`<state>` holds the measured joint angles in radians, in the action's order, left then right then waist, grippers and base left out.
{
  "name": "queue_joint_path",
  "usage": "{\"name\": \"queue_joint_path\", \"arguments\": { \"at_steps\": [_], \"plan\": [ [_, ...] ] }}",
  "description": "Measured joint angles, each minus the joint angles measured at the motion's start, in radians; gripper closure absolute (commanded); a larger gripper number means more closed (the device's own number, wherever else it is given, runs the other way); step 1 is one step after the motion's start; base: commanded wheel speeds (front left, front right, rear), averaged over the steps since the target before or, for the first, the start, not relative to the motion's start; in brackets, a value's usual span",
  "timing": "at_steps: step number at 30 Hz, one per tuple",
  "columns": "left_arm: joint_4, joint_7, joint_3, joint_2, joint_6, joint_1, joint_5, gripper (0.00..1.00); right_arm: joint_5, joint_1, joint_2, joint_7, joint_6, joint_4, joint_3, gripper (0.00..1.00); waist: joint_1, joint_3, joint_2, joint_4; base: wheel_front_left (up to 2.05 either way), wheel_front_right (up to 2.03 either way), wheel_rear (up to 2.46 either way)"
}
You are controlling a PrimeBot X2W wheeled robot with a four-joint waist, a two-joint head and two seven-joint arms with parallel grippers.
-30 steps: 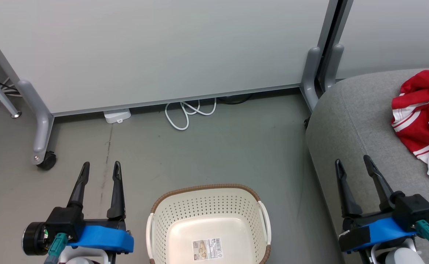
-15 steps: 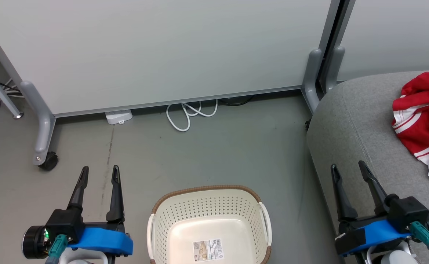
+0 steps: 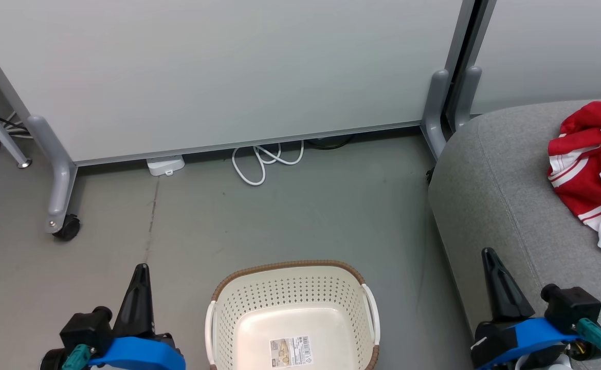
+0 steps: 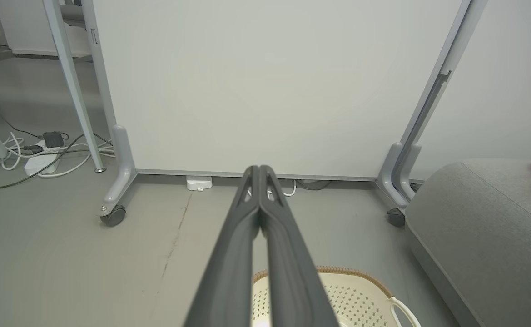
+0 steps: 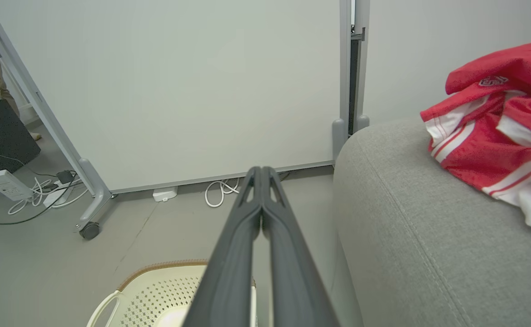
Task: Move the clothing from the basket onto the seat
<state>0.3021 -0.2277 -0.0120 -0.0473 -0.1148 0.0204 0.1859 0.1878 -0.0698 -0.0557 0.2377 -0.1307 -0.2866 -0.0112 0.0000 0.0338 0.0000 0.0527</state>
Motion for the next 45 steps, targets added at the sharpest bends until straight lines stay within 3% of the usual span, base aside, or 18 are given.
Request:
{"name": "queue_joint_path", "arguments": {
  "at_steps": [22,45],
  "plan": [
    [-0.015,0.093,-0.022,0.0,-0.001,0.014,0.401,1.0,0.4,-0.002,0.001,-0.097,0.0,0.01,-0.028,1.0,0.0,-0.005,0.0,-0.01,0.0,0.0,0.0],
    [-0.028,0.171,-0.046,0.0,-0.005,0.033,0.725,1.0,0.724,-0.007,0.002,-0.176,0.0,0.019,-0.051,1.0,0.0,-0.011,0.0,-0.02,0.0,0.0,0.0]
  ]
}}
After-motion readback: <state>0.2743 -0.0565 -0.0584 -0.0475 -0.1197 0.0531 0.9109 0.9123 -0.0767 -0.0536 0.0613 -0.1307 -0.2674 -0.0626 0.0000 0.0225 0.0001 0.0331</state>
